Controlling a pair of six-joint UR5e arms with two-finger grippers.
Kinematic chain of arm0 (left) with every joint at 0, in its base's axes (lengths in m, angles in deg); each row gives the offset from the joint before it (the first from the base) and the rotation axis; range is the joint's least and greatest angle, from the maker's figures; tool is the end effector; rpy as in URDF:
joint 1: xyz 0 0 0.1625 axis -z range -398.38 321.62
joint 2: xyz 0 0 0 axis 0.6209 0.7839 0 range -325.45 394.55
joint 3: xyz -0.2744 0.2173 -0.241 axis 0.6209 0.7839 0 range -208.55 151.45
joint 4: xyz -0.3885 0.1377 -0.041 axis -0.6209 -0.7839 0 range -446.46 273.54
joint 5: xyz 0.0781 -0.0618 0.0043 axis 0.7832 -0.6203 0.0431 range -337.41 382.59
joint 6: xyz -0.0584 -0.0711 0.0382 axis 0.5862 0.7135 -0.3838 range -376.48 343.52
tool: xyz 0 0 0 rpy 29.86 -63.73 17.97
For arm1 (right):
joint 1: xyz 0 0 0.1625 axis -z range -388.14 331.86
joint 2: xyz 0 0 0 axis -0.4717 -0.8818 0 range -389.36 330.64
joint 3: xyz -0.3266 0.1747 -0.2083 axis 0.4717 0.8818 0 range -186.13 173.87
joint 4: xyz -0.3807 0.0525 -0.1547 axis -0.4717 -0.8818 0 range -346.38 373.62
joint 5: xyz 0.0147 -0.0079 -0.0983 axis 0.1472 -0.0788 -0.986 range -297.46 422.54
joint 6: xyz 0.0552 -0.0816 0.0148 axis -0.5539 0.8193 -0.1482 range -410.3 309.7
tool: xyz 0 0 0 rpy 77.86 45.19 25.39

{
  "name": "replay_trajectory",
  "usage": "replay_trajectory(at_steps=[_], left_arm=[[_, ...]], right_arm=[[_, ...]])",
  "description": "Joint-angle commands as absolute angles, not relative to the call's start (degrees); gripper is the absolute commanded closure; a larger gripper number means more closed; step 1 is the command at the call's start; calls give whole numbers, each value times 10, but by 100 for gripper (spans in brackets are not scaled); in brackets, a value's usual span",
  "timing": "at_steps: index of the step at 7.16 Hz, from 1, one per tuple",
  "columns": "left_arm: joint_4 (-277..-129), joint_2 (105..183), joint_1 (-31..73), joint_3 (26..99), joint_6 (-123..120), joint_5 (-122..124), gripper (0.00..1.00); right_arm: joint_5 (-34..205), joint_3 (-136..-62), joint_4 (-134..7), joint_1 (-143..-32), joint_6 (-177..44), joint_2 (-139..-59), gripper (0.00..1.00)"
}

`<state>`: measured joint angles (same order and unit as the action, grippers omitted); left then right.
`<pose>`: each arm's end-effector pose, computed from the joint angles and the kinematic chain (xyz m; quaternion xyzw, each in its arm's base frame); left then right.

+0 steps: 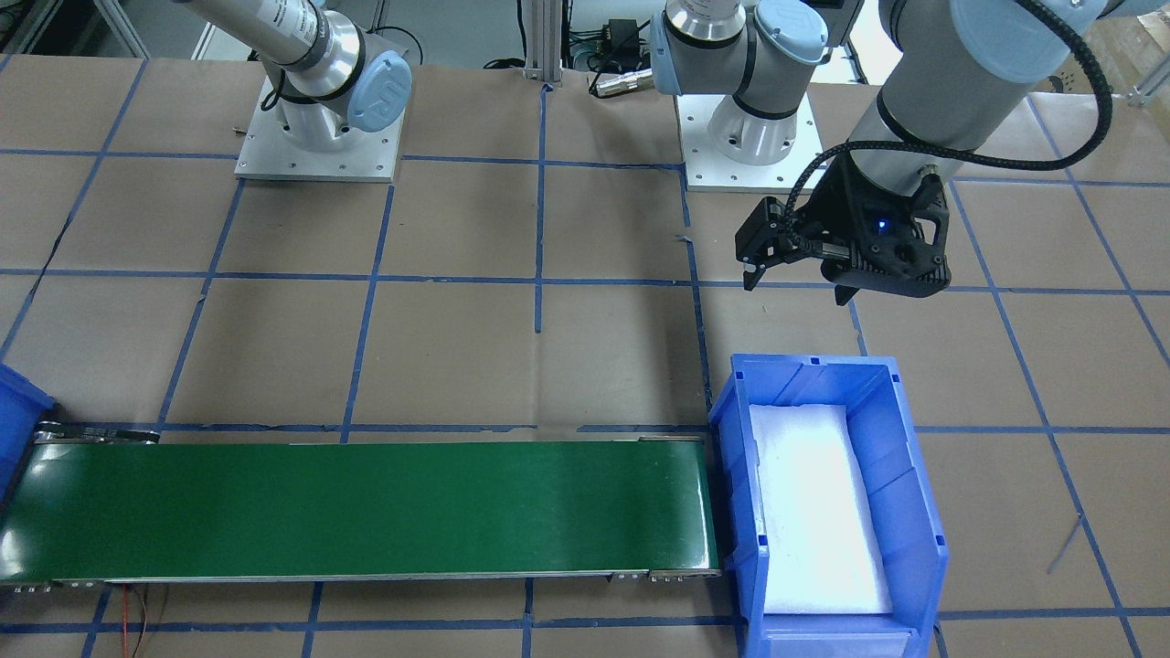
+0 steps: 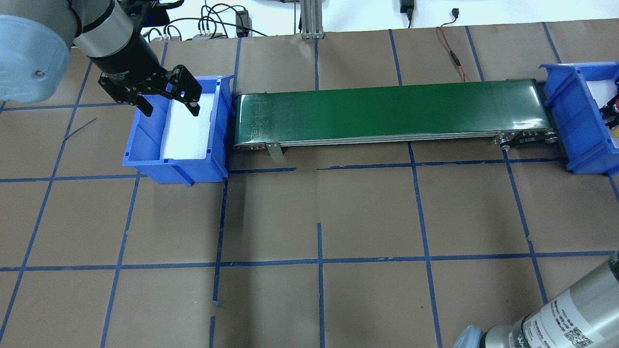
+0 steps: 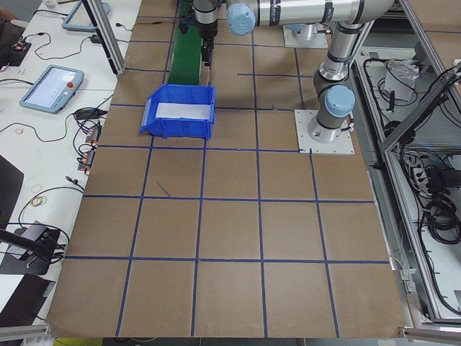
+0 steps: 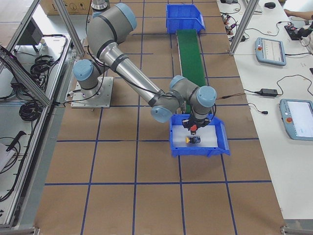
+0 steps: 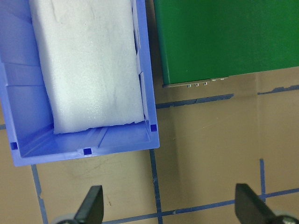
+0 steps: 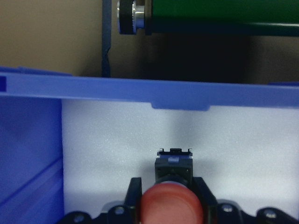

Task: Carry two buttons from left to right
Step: 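Carry the red button into the blue bin and release it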

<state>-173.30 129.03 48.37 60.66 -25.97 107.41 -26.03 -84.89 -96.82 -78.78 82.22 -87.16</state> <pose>-0.1123 -0.5306 0.4608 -0.0542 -0.9975 0.0005 0.0455 -0.3336 -0.6207 0.2813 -0.7262 0.6873 -0.0121 0.0054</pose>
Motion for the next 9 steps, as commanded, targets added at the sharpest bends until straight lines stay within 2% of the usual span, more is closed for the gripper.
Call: replay_trajectory(at_steps=[1, 7, 8, 9], left_arm=[[-1733, 1290, 484, 607, -260, 1074, 0], [-1733, 1290, 484, 607, -260, 1074, 0], [-1733, 1290, 484, 607, -260, 1074, 0], [-1733, 1290, 484, 607, -260, 1074, 0]], right_arm=[[-259, -850, -969, -767, 830, -867, 94], [-231, -866, -965, -765, 829, -861, 92], [-231, -867, -963, -765, 830, -862, 38], [-233, -867, -962, -765, 829, -866, 0]])
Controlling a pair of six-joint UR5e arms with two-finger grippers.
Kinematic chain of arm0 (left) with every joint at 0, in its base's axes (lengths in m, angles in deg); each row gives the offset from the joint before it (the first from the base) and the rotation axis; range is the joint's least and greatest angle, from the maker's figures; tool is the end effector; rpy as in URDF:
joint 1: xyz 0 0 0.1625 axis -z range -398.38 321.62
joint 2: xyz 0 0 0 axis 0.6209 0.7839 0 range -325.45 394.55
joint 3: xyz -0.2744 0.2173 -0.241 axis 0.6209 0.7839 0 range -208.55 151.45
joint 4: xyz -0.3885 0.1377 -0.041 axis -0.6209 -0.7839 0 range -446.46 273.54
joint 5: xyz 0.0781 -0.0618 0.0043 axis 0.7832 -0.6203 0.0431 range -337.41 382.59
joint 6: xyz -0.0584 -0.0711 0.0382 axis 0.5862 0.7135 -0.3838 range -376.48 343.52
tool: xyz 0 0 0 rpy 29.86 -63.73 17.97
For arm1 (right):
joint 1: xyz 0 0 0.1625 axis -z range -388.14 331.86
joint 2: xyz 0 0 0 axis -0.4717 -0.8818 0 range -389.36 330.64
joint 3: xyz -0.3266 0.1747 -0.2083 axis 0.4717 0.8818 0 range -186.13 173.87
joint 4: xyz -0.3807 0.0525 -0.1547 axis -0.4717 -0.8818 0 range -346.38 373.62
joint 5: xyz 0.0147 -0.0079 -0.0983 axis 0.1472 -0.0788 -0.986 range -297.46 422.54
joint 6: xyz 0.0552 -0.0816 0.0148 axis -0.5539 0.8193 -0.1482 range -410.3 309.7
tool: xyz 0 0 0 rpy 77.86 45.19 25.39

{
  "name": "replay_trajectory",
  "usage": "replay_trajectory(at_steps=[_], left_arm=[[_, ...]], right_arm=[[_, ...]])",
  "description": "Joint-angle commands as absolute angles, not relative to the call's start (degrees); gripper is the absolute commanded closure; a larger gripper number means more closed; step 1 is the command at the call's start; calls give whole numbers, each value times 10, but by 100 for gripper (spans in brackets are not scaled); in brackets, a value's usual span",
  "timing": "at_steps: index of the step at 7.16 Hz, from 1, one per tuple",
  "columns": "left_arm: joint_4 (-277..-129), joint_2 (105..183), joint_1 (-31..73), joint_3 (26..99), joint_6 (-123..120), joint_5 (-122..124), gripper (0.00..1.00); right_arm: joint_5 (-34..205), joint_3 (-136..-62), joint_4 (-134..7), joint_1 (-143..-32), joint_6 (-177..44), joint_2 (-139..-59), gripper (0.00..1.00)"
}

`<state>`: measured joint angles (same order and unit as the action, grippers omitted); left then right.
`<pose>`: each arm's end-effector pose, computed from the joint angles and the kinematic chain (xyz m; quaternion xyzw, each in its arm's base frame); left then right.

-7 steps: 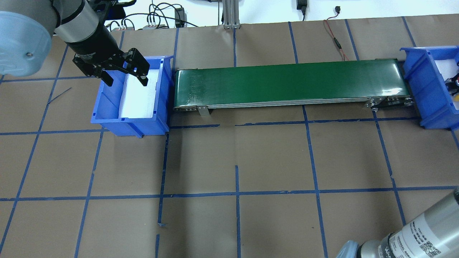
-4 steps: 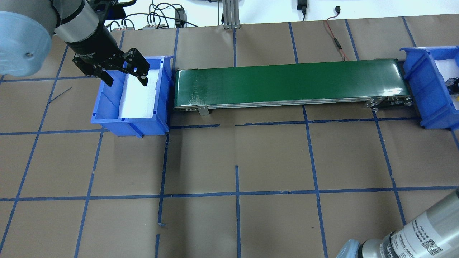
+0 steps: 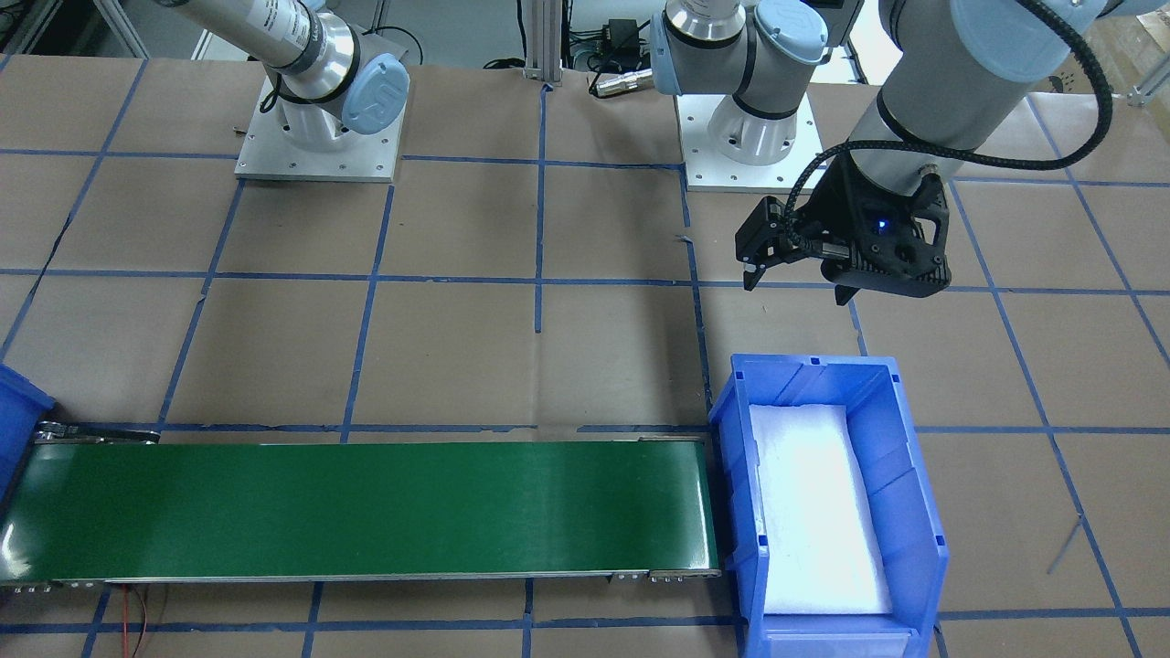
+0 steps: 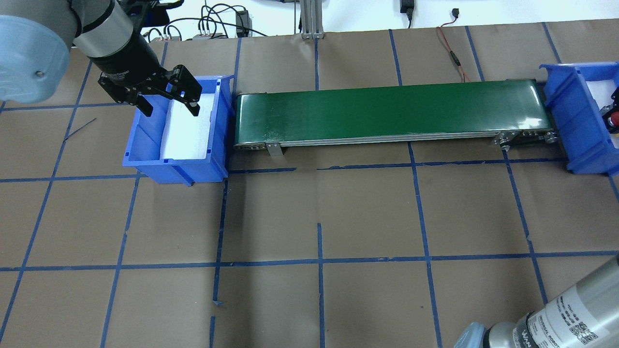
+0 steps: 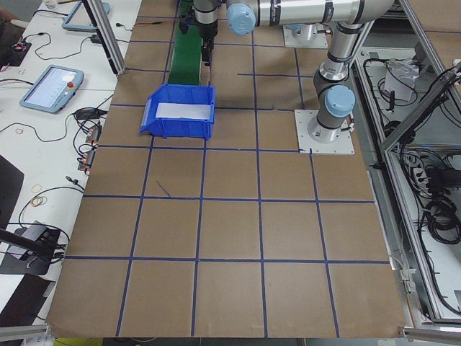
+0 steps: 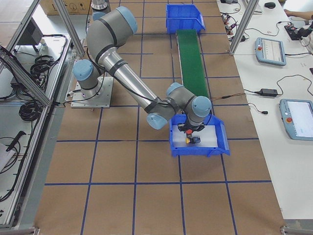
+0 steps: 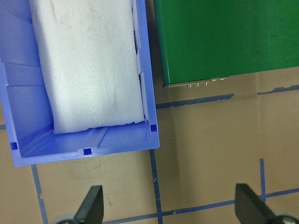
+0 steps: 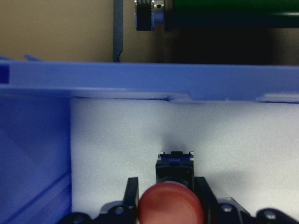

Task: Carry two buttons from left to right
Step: 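Carry the red button into the blue bin and release it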

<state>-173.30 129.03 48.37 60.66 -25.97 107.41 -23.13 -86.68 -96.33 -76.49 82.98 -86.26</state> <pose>-0.1123 -0.5306 0.4608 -0.0542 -0.9975 0.0005 0.0455 -0.3496 -0.6049 0.2556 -0.7154 0.6970 -0.0363 0.0339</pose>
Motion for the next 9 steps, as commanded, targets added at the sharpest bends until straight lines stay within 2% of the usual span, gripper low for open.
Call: replay_trajectory(at_steps=[1, 4, 9], left_arm=[[-1733, 1290, 484, 607, -260, 1074, 0], [-1733, 1290, 484, 607, -260, 1074, 0], [-1733, 1290, 484, 607, -260, 1074, 0]], right_arm=[[-235, -865, -957, -765, 829, -877, 0], [-239, -862, -908, -765, 801, -945, 0], [-285, -867, -719, -775, 674, -1161, 0]])
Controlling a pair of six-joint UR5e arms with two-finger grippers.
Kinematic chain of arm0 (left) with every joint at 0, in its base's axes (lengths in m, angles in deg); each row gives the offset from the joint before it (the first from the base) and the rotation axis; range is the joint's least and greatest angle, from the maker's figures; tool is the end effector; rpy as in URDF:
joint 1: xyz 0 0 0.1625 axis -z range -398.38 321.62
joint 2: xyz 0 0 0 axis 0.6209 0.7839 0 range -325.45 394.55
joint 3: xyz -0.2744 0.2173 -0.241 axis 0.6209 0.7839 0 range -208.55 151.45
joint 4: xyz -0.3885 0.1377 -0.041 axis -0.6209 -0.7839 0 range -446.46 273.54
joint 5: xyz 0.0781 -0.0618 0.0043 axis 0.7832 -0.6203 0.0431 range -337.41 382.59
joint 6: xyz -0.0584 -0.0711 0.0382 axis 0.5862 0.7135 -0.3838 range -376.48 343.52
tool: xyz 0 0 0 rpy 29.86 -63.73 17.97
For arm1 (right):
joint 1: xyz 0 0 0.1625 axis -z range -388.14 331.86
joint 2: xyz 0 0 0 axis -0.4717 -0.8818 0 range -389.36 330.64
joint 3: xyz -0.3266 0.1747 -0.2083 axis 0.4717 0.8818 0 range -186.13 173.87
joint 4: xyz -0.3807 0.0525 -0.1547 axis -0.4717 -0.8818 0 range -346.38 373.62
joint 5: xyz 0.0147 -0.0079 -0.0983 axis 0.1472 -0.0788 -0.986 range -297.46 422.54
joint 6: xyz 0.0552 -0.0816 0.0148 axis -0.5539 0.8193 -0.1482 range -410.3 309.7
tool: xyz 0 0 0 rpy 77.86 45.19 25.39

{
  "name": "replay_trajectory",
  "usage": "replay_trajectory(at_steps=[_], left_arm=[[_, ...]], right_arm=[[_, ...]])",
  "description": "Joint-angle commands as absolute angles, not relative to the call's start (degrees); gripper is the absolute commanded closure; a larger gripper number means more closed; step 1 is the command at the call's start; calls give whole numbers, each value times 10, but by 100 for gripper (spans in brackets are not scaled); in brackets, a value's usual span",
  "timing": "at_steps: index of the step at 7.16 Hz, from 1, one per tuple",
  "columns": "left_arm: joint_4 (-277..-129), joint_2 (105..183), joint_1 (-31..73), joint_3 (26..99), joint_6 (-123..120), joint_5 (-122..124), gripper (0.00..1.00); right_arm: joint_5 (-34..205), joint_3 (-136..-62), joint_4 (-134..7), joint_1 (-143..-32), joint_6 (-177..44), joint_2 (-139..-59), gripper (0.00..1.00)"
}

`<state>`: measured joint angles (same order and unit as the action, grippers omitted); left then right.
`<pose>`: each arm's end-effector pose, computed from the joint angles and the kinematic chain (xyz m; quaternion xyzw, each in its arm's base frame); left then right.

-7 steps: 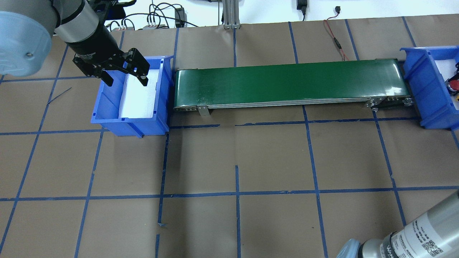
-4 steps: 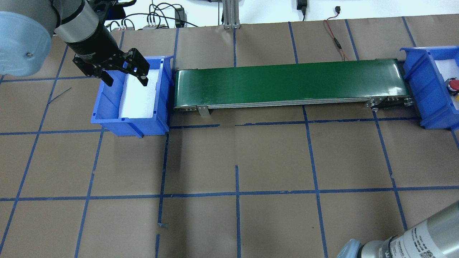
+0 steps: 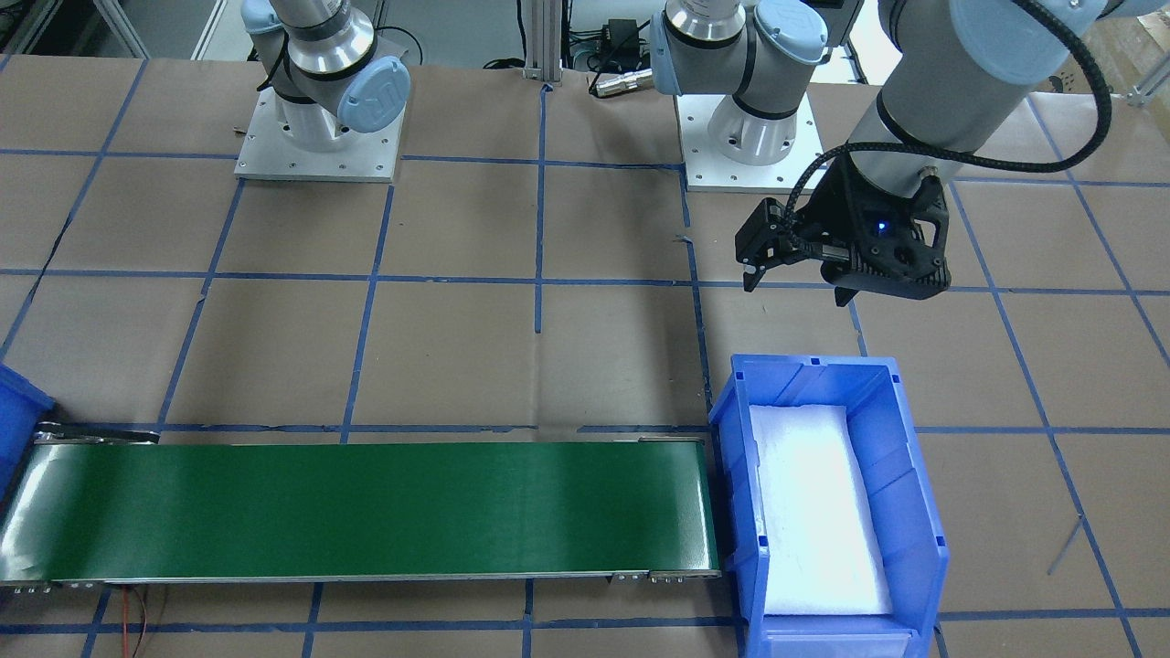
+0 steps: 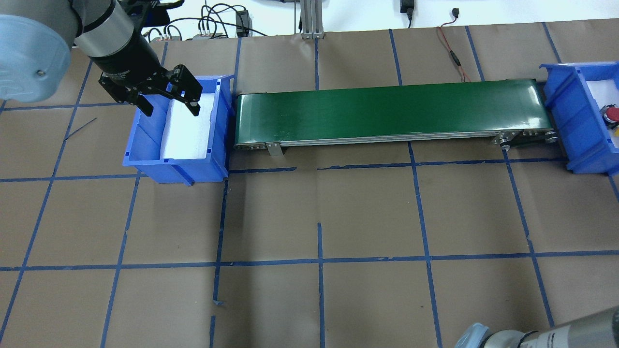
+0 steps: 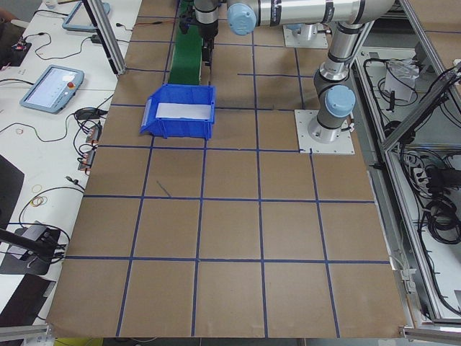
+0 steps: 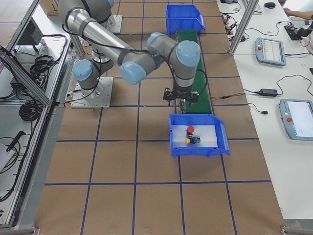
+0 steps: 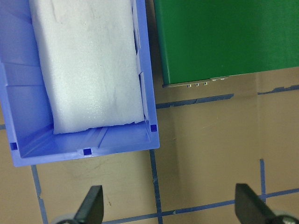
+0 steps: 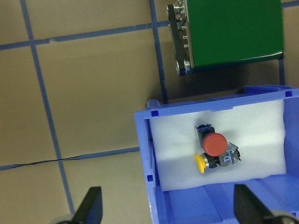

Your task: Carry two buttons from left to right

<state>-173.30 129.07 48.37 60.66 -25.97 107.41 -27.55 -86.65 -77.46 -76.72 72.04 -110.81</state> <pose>-0.1123 -0.5308 0.4604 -0.0541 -0.9975 0.0002 0.0455 -0.2696 -0.5068 0.4930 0.6488 -0.7608 0.0017 0.0175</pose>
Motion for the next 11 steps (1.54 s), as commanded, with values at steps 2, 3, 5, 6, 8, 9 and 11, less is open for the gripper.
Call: replay_trajectory(at_steps=[2, 3, 5, 6, 8, 9, 11], left_arm=[[-1733, 1290, 484, 607, -260, 1074, 0], [-1733, 1290, 484, 607, -260, 1074, 0], [-1733, 1290, 484, 607, -260, 1074, 0], [-1733, 1291, 484, 607, -260, 1074, 0], [-1733, 1290, 484, 607, -260, 1074, 0], [-1733, 1291, 484, 607, -260, 1074, 0], [-1733, 1291, 484, 607, -260, 1074, 0]], right_arm=[[-283, -865, -686, -837, 547, -1169, 0], [-296, -865, -685, -899, 453, -1170, 0], [-295, -866, -679, -978, 303, -1172, 0], [-291, -866, -680, -1025, 227, -1168, 0], [-289, -871, -686, -1110, 83, -1156, 0], [-296, -892, -719, -1149, -92, -1148, 0], [-295, -921, -773, -1164, -254, -1153, 0]])
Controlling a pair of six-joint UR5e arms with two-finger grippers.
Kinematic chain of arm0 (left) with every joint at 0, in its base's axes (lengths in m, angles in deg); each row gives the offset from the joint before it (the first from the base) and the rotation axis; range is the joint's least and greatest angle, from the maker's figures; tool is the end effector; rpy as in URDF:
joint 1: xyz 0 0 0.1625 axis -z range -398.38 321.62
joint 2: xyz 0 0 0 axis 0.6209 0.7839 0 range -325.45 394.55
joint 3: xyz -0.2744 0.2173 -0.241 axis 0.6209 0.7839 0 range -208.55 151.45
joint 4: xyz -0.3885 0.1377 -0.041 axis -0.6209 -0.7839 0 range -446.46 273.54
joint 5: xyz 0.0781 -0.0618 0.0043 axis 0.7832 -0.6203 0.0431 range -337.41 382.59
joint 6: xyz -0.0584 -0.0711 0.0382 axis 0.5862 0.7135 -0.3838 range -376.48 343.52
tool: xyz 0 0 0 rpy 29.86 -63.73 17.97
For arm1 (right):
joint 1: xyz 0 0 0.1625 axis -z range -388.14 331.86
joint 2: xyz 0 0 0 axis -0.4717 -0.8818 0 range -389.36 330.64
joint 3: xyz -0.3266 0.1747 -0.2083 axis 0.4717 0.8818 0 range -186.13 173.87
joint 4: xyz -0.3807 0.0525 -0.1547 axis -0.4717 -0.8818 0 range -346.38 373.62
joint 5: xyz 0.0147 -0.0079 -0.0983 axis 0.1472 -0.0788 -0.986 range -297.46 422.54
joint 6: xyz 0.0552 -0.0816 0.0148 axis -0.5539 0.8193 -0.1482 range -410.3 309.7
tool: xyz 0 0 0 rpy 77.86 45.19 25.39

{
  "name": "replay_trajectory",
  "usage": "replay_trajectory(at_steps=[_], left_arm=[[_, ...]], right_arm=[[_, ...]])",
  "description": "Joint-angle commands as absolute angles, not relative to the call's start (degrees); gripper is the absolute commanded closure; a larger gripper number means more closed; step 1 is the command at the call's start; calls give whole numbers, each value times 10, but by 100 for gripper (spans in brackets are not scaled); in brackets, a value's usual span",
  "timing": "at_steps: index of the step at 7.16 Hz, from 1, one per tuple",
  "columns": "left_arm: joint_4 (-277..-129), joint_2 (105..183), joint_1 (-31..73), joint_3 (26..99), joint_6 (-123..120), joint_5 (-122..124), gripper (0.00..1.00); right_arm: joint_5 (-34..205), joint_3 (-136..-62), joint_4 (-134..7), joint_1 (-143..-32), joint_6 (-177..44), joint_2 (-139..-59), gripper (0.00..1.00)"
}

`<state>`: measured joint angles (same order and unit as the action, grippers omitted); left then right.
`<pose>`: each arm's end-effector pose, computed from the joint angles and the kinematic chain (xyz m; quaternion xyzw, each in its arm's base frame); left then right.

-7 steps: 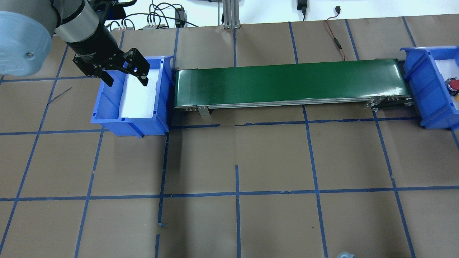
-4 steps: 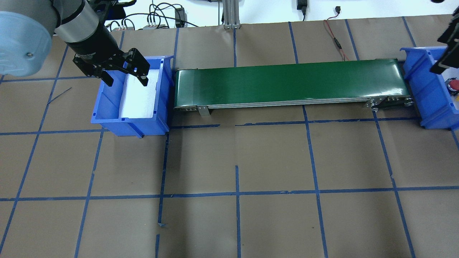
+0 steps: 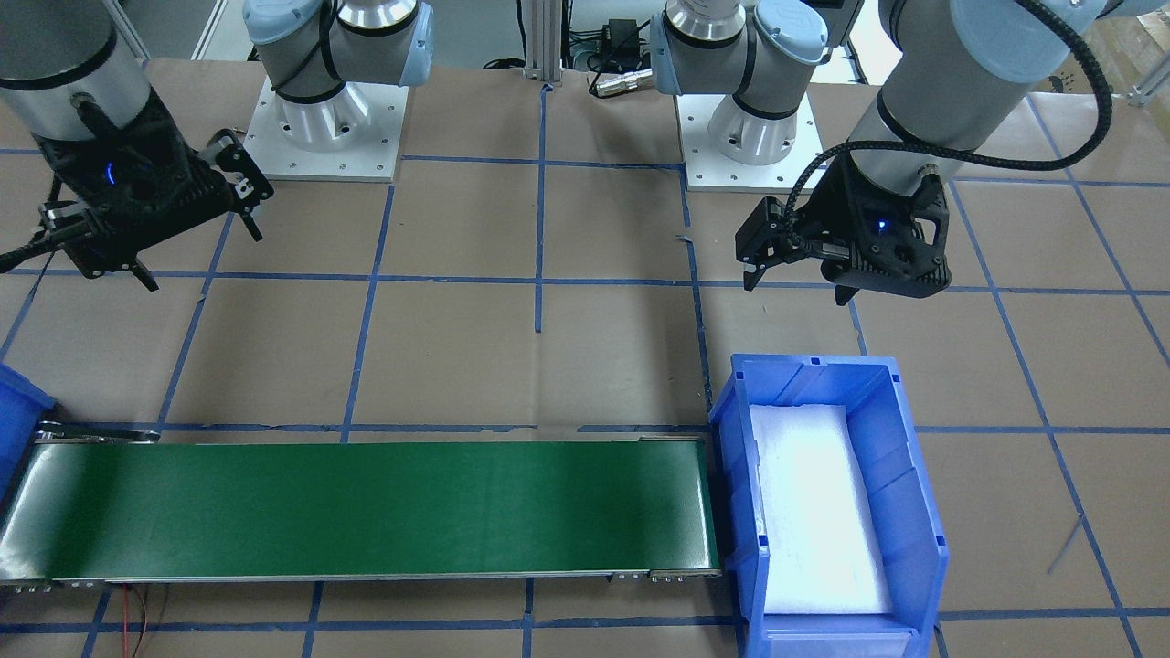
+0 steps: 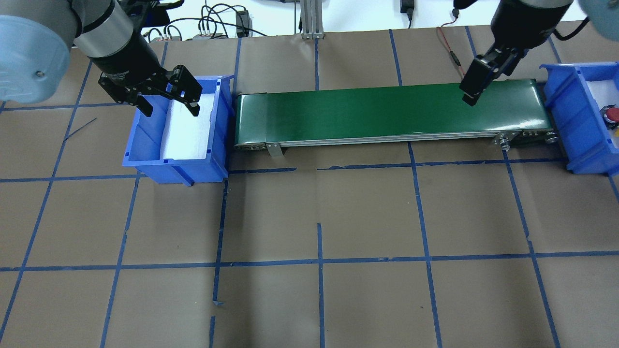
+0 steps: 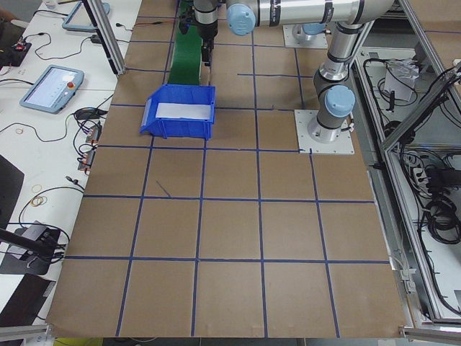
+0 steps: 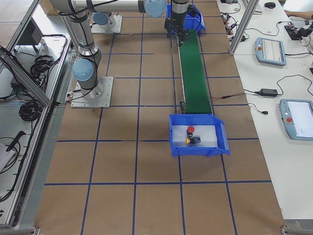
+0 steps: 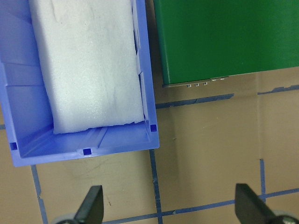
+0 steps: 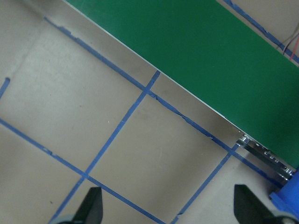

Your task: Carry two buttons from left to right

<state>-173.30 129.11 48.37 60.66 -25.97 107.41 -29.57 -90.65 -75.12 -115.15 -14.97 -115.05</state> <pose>-0.1123 -0.5310 0.4601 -0.0541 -0.9975 -0.0002 0.0455 0.1021 -0.5296 0.4945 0.2784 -0.9603 -0.0068 0.0171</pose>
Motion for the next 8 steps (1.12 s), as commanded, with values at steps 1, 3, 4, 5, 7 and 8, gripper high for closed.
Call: replay_trajectory(at_steps=[1, 3, 4, 5, 7, 8], left_arm=[[-1733, 1291, 484, 607, -260, 1074, 0], [-1733, 1291, 484, 607, -260, 1074, 0], [-1733, 1291, 484, 607, -260, 1074, 0], [-1733, 1291, 484, 607, -260, 1074, 0], [-1733, 1291, 484, 607, -260, 1074, 0], [-1733, 1291, 484, 607, -260, 1074, 0]], right_arm=[[-293, -922, -772, -1184, -355, -1152, 0], [-292, -917, -781, -1210, -425, -1148, 0], [-292, -919, -781, -1210, -448, -1148, 0], [-292, -920, -779, -1210, -458, -1150, 0], [-294, -920, -781, -1210, -547, -1148, 0], [-293, -921, -781, -1210, -548, -1148, 0]])
